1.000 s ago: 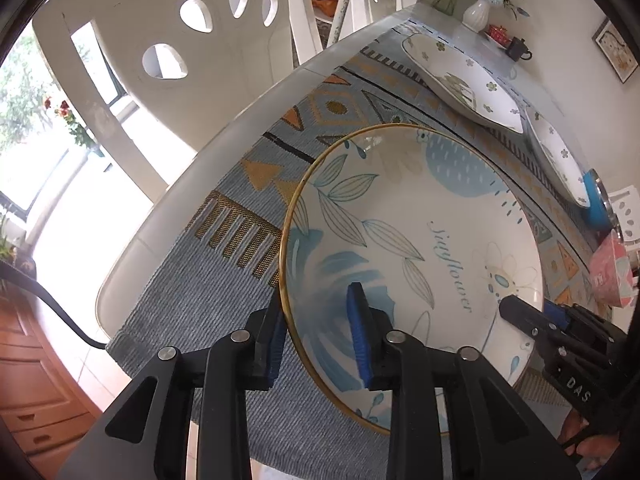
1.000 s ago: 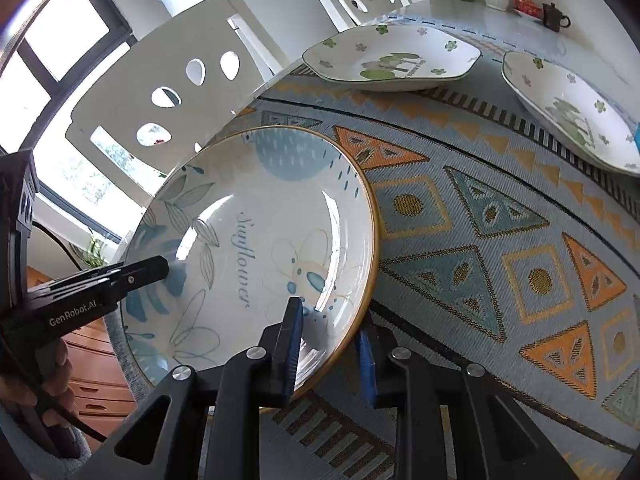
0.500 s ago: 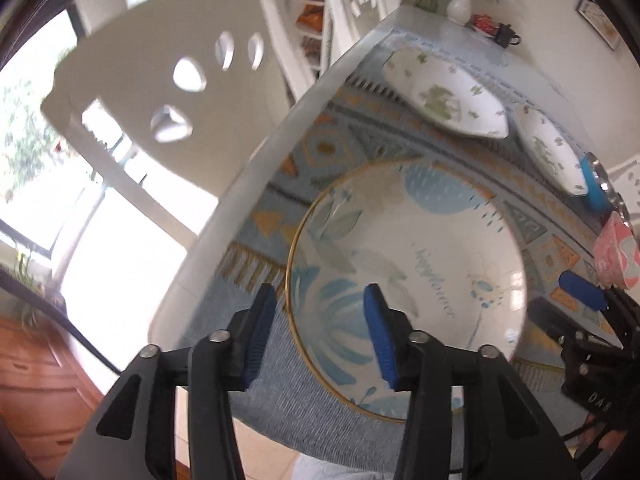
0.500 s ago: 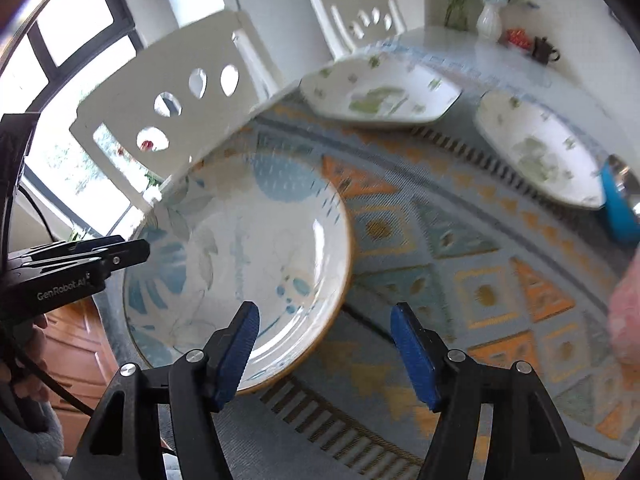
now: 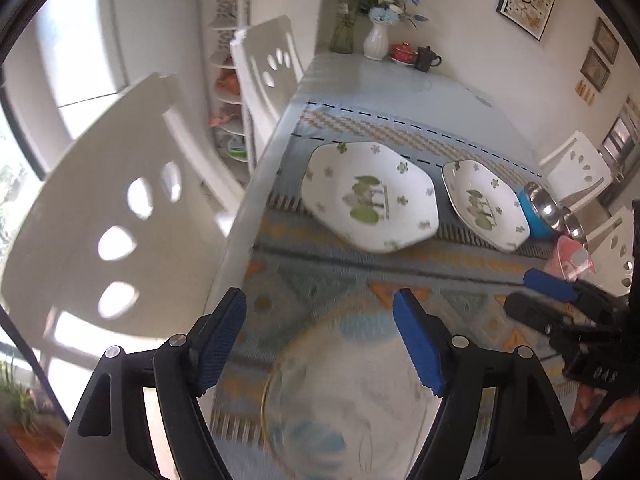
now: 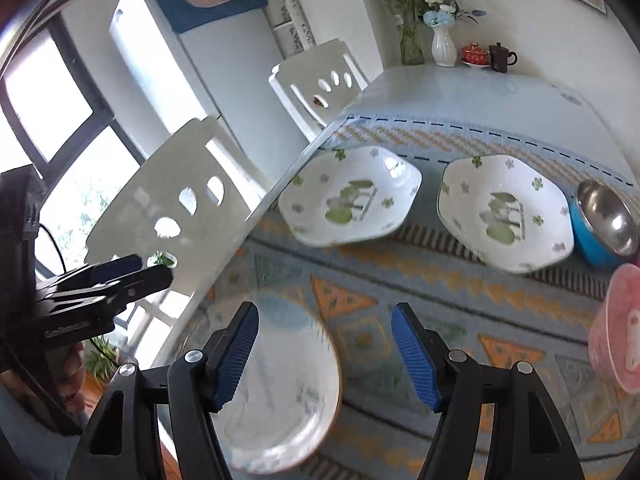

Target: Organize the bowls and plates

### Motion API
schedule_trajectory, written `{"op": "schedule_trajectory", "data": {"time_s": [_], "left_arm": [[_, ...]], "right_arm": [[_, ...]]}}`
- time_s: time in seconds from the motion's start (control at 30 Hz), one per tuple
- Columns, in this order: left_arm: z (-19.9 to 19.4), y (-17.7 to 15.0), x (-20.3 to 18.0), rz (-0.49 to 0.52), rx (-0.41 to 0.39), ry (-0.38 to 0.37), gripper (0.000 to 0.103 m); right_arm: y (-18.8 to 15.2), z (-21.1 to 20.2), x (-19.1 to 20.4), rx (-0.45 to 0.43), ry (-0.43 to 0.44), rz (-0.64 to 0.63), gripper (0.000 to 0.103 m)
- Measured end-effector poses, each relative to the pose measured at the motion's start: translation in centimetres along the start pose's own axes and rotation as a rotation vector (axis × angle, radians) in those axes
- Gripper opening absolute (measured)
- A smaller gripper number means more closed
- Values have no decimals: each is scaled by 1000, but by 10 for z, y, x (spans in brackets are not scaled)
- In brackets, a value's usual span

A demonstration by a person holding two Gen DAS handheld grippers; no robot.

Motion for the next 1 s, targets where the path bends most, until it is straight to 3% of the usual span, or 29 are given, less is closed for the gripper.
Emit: {"op": "schedule_trajectory", "data": {"time_s": [0.1, 0.2, 0.33, 0.4, 0.5, 0.63, 0.8, 1.0], "left_arm": [[36, 28, 12, -28, 35, -33, 74], [70, 47, 22, -45, 63, -4, 72], [112, 67, 32, -70, 99, -65, 72], [135, 76, 36, -80, 124, -38, 72], [158, 82, 41, -116, 141, -33, 72], [181, 89, 45, -116, 153, -55, 70], [197, 92, 48, -146, 152, -129, 70], [206, 95, 32, -42, 162, -89, 68]], "right_arm": [[15, 28, -8, 32, 44, 31, 67], [26, 60, -20, 74, 81, 100, 67], [37, 109, -32, 139, 125, 203, 67], [41, 126, -34, 155, 135, 231, 67], [48, 149, -34, 156, 77, 244, 67], [52, 169, -40, 154, 61, 281, 65], [58, 182, -53, 105, 48, 375, 64], [65, 187, -54, 29, 50, 388, 64]]}}
Point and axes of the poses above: each gripper's, at about its wrist camera, not at the fingertips, and z roughly the way its jaws point, x to its left, y to its top, the point moved 1 cm from there along z, roughly the way its jaws point, and after that the axes turned 11 degrees about -y, right-handed, at the moved point
